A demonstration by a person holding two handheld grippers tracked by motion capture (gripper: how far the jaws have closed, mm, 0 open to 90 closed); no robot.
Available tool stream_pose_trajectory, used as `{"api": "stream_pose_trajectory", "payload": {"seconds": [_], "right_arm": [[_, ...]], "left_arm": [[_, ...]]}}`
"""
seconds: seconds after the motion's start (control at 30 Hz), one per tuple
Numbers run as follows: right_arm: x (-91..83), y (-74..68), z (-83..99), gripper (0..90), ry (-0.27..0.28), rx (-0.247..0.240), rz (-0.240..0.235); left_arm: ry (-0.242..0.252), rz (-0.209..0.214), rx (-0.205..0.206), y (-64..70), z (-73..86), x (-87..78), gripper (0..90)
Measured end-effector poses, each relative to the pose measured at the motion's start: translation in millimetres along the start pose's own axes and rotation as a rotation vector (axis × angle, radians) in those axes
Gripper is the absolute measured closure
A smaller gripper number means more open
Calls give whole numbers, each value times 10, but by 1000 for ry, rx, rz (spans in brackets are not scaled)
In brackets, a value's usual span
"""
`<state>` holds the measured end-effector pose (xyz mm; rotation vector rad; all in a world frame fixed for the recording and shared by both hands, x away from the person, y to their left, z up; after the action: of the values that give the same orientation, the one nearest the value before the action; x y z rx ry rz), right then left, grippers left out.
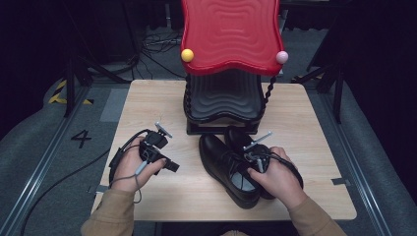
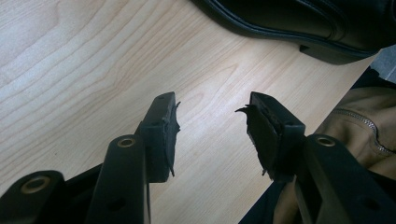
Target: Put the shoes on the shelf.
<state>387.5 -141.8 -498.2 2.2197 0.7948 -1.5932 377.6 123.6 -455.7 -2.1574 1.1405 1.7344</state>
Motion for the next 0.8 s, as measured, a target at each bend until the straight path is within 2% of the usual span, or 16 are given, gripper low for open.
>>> {"api": "stream_pose_trajectory", "payload": {"seconds": [0.03, 0.23, 0.27, 0.43, 0.53, 0.7, 0.8], "right_arm": [[45, 14, -34, 690, -5, -14, 24], [73, 25, -57, 688, -16, -10, 2], [84, 35, -69, 688, -28, 3, -9], [93, 23, -91, 695, -62, 10, 17], [104, 24, -107, 689, -62, 20, 18], [129, 22, -117, 659, -71, 3, 21], [129, 15, -114, 658, -83, -30, 23]], "left_arm": [[0, -2, -7, -9, 16, -5, 532], [5, -5, -17, -35, 41, -13, 532], [3, -9, -19, -33, 47, -13, 532], [4, -10, -14, -30, 23, -4, 532], [-3, -8, -11, -23, 14, 11, 532], [-10, -3, -3, -11, -14, 31, 529], [-8, 1, -5, -11, -24, 42, 528]]}}
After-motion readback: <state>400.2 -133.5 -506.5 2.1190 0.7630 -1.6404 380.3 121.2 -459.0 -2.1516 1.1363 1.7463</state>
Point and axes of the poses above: each handheld gripper's, and its own axes: x roughly forward along the jaws, z roughly out of its underside, y roughly to its right, the point moved 9 cm from there along x, roughly forward along the jaws, and after that the axes turned 3 degrees about x, right-handed, at the moved point
